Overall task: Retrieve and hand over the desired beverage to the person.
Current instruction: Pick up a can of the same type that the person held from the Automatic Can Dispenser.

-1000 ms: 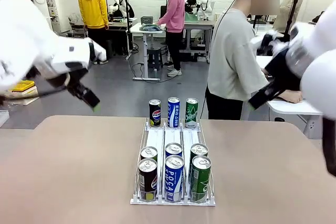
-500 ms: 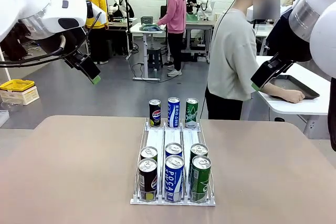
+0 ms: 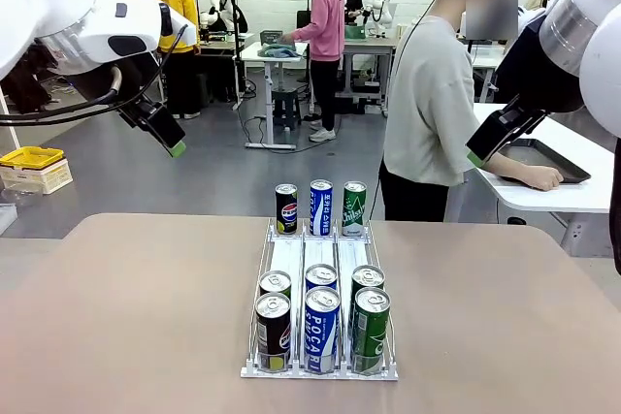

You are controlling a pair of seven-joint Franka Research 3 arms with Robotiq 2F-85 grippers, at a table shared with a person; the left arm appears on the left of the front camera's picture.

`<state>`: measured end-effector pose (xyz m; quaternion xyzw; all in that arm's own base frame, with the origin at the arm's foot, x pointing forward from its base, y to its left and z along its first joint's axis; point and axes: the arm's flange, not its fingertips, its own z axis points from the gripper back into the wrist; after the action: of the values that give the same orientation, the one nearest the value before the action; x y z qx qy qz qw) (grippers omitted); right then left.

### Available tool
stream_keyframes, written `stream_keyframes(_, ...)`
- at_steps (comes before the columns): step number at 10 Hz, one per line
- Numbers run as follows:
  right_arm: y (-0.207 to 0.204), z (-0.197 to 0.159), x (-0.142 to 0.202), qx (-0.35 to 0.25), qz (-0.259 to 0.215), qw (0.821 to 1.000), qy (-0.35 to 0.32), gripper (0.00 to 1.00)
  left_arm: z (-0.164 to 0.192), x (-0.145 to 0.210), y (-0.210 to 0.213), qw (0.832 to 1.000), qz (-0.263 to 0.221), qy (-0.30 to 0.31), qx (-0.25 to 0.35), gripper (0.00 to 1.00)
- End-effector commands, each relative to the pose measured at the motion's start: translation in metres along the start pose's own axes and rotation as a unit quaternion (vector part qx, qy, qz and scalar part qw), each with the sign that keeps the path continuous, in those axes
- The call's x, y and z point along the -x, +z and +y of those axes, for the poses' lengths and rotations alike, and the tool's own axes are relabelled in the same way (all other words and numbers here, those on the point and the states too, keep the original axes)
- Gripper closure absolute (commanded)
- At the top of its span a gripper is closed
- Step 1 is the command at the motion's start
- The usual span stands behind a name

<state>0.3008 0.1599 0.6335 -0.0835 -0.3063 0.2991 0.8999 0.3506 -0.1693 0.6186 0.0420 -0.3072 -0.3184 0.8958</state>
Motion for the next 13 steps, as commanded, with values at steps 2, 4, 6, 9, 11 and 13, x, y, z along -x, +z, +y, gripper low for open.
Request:
stream_keyframes(2, 0.013, -0.042, 0.036, -0.089, -0.067, 0.993, -0.036, 0.0, 0.045, 0.029, 0.018, 0.993, -0.043, 0.07, 0.084, 0.0)
stream_keyframes(4, 0.028, -0.092, 0.077, -0.181, -0.128, 0.97, -0.1, 0.0, 0.09, 0.067, 0.043, 0.978, -0.089, 0.107, 0.153, 0.0)
stream_keyframes(6, 0.03, -0.124, 0.115, -0.29, -0.159, 0.938, -0.103, 0.0, 0.129, 0.102, 0.057, 0.944, -0.103, 0.126, 0.287, 0.0)
stream_keyframes(9, 0.028, -0.162, 0.165, -0.309, -0.18, 0.924, -0.139, 0.0, 0.17, 0.149, 0.069, 0.929, -0.127, 0.155, 0.312, 0.0)
stream_keyframes(11, 0.034, -0.18, 0.193, -0.285, -0.19, 0.92, -0.191, 0.0, 0.172, 0.164, 0.081, 0.936, -0.105, 0.161, 0.295, 0.0)
stream_keyframes(13, 0.041, -0.188, 0.214, -0.281, -0.187, 0.918, -0.206, 0.0, 0.173, 0.18, 0.095, 0.943, -0.078, 0.159, 0.283, 0.0)
